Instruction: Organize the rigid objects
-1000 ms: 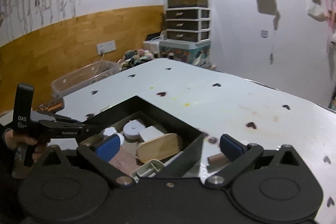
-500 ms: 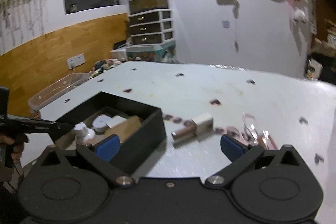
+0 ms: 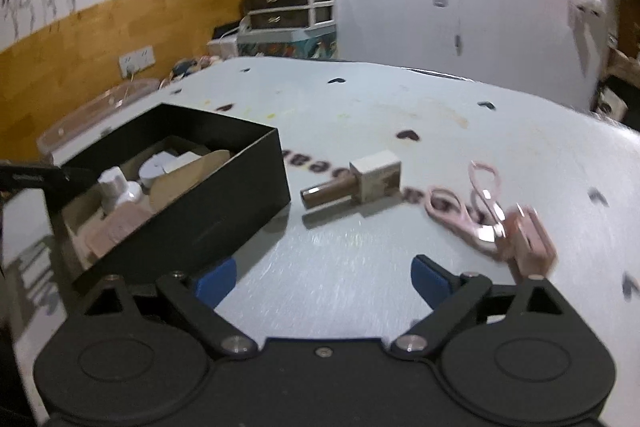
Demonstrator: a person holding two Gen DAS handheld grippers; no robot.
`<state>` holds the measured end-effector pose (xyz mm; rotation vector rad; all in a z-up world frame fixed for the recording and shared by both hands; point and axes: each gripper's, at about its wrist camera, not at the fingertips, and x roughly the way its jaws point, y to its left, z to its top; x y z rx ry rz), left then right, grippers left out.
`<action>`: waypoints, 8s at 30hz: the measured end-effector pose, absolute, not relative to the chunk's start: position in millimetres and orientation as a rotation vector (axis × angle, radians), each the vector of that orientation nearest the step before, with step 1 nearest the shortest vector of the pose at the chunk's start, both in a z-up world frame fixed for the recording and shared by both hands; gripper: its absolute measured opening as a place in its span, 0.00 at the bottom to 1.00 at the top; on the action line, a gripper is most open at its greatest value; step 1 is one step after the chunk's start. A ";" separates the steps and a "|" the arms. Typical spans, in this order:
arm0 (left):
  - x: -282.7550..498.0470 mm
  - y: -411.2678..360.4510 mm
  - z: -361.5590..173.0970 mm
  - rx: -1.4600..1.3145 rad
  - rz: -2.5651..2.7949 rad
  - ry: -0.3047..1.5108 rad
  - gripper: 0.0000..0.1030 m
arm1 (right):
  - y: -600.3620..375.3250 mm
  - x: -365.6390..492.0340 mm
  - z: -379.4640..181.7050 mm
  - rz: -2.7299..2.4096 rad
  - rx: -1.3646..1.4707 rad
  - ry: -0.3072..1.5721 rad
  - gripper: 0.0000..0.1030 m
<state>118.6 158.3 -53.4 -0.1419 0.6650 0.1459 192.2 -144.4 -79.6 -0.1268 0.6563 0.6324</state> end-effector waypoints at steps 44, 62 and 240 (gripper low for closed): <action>118.8 162.5 -56.9 -0.167 0.118 0.654 0.06 | -101.4 206.9 3.1 0.922 -0.174 0.537 0.84; 118.5 171.2 -58.3 -0.199 0.077 0.650 0.06 | 25.1 202.1 -25.1 1.178 -0.349 0.634 0.90; 120.5 169.7 -57.8 -0.171 0.073 0.673 0.06 | -100.2 108.8 16.2 0.651 -0.048 0.501 1.00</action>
